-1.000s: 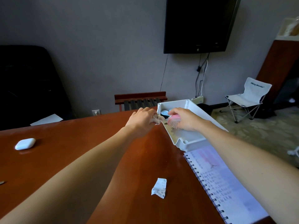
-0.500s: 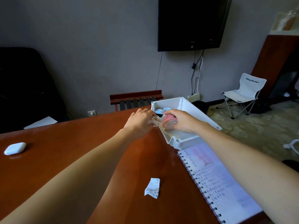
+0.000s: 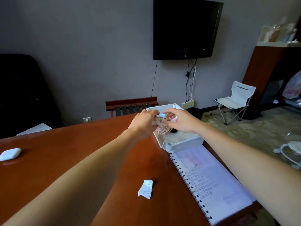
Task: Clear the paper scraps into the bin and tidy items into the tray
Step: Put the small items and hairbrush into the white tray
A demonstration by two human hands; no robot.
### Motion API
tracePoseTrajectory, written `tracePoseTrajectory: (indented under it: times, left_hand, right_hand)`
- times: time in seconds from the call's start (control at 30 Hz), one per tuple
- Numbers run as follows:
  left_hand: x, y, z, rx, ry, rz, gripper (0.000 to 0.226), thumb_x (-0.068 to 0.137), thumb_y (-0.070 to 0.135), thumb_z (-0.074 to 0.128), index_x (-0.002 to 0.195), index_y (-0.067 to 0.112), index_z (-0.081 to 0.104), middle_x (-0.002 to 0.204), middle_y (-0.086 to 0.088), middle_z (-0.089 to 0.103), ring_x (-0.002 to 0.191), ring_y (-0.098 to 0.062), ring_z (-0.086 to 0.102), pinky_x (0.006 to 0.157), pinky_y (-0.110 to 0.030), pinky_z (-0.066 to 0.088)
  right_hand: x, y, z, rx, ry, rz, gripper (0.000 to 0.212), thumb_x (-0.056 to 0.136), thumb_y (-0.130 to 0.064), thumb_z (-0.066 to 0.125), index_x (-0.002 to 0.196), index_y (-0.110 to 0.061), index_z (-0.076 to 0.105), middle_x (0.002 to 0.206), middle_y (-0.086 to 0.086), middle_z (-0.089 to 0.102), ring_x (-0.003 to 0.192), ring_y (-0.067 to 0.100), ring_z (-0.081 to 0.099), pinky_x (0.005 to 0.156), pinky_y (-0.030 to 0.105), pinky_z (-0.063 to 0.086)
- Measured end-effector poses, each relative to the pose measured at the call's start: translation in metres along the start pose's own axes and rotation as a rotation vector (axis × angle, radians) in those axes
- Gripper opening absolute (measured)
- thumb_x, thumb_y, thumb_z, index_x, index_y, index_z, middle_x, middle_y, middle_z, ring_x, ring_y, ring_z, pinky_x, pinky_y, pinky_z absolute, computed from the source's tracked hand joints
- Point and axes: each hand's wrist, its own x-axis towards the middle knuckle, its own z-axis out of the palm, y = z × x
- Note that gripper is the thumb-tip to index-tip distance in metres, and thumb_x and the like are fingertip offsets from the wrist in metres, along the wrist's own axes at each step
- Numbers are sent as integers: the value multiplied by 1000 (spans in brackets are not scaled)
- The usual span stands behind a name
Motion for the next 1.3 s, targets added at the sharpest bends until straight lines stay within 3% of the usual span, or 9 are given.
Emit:
tracePoseTrajectory:
  times: [0.17, 0.3, 0.43, 0.63, 0.8, 0.9, 1.03, 1.2, 1.3]
  left_hand:
    - [10, 16, 11, -125, -26, 19, 55, 89, 22, 68, 138, 20, 45, 128, 0, 58, 123, -21, 45, 95, -37, 45]
    - [20, 25, 22, -200, -29, 56, 53, 86, 25, 73, 133, 19, 49, 123, 0, 58, 114, -21, 49, 86, -31, 45]
    - [28, 29, 27, -225, -80, 43, 62, 79, 29, 80, 133, 21, 49, 126, 0, 55, 116, -19, 49, 92, -31, 44]
    - [25, 19, 34, -154, -101, 39, 60, 79, 34, 80, 131, 22, 54, 133, 2, 52, 123, -19, 46, 90, -28, 39]
    - [16, 15, 36, -97, -119, 22, 49, 85, 40, 73, 130, 27, 57, 134, 3, 52, 122, -21, 49, 97, -38, 46]
    - [12, 16, 34, -74, -114, 30, 42, 91, 38, 66, 130, 26, 58, 136, 1, 52, 124, -23, 48, 99, -40, 44]
    - [4, 16, 31, -12, -137, 36, 38, 96, 35, 57, 133, 27, 55, 139, 1, 51, 128, -23, 44, 100, -38, 37]
    - [-8, 10, 25, 10, -135, -4, 33, 98, 35, 54, 129, 27, 56, 141, 2, 52, 129, -22, 44, 104, -40, 33]
    - [-20, 5, 16, 16, -121, -21, 33, 98, 31, 52, 130, 27, 56, 143, 3, 50, 132, -20, 41, 106, -40, 32]
  right_hand:
    - [-5, 5, -11, 17, -23, 21, 45, 86, -42, 67, 128, -29, 57, 103, -11, 64, 97, 8, 61, 89, 31, 52]
    - [-3, 15, -16, 19, -28, 53, 28, 84, -30, 71, 111, -25, 66, 90, -6, 70, 88, 14, 67, 86, 38, 55]
    - [-3, 26, -21, -49, 4, 67, 9, 82, -22, 74, 90, -23, 72, 80, -8, 72, 78, 10, 67, 81, 37, 57]
    - [-7, 42, -32, -220, 29, 111, 12, 83, -12, 68, 82, -24, 69, 73, -11, 66, 70, 6, 61, 78, 34, 55]
    - [-15, 49, -31, -389, -77, 136, 19, 82, -13, 66, 91, -30, 67, 99, -8, 63, 96, 15, 58, 88, 38, 51]
    - [-17, 46, -26, -388, -69, 104, 20, 83, -15, 64, 90, -33, 65, 102, -8, 64, 96, 16, 58, 87, 38, 51]
    - [-17, 36, -17, -352, -102, 82, 25, 84, -13, 61, 104, -24, 70, 101, -10, 60, 96, 15, 56, 83, 28, 45]
    - [-20, 18, -7, -304, -135, 95, 27, 87, -17, 60, 111, -23, 69, 111, -4, 63, 99, 19, 59, 90, 33, 49]
    - [-26, 5, -2, -287, -126, 93, 27, 88, -17, 58, 113, -23, 68, 109, -1, 61, 98, 23, 61, 85, 31, 49]
